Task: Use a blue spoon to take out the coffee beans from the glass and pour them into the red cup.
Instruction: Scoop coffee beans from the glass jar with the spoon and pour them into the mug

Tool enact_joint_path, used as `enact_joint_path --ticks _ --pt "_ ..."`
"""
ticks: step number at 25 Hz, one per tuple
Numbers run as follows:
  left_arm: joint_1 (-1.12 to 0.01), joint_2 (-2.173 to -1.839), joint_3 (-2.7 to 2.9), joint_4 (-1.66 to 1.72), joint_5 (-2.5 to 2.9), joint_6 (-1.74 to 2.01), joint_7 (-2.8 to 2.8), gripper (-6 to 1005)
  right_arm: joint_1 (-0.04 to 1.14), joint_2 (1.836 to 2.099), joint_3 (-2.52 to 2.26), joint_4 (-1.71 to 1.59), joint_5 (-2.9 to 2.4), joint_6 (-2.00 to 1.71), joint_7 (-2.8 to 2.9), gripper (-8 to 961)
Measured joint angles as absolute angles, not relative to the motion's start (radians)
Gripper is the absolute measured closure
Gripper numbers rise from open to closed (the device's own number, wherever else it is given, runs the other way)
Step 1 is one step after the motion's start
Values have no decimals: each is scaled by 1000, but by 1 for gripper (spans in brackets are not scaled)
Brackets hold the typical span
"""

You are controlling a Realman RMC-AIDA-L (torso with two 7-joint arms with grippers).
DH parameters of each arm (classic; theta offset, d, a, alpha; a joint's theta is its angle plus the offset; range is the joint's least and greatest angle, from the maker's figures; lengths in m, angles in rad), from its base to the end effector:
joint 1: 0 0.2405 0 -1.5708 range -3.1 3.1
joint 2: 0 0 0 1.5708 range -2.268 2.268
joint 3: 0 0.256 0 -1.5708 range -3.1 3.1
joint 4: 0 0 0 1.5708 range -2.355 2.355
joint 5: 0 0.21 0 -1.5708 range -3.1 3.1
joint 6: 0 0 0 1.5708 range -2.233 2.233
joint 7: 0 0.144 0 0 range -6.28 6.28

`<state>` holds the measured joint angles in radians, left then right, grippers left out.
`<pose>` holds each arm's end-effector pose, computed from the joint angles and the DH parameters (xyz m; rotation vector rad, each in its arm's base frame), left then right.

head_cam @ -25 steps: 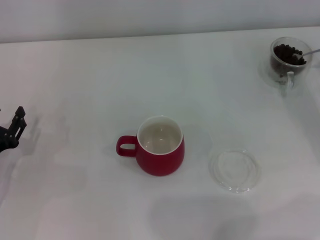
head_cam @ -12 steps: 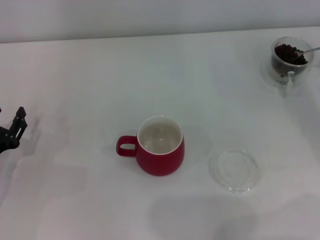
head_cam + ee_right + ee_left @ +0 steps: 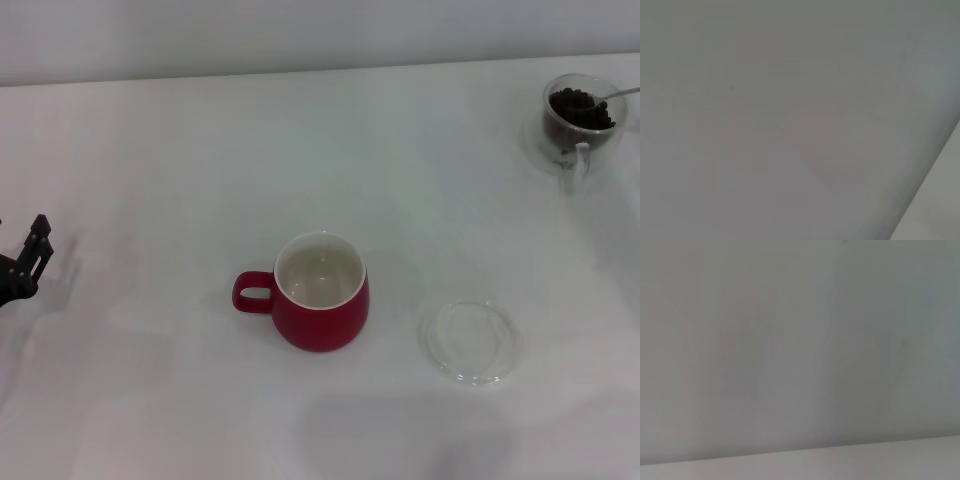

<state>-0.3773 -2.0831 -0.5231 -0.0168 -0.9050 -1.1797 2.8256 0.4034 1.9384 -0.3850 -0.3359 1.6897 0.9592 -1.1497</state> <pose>-0.3612 0.2873 -0.0340 -1.8157 -0.6290 -0.5972 0.4132 0.3391 0.1047 -1.0895 1.6705 1.2469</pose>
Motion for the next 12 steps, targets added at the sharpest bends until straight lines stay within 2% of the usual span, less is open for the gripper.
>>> enact_joint_path --ticks 12 --pt "-379 -2083 -526 -17 -905 -1168 2826 408 405 1936 -385 -336 1692 1001 -1114 788"
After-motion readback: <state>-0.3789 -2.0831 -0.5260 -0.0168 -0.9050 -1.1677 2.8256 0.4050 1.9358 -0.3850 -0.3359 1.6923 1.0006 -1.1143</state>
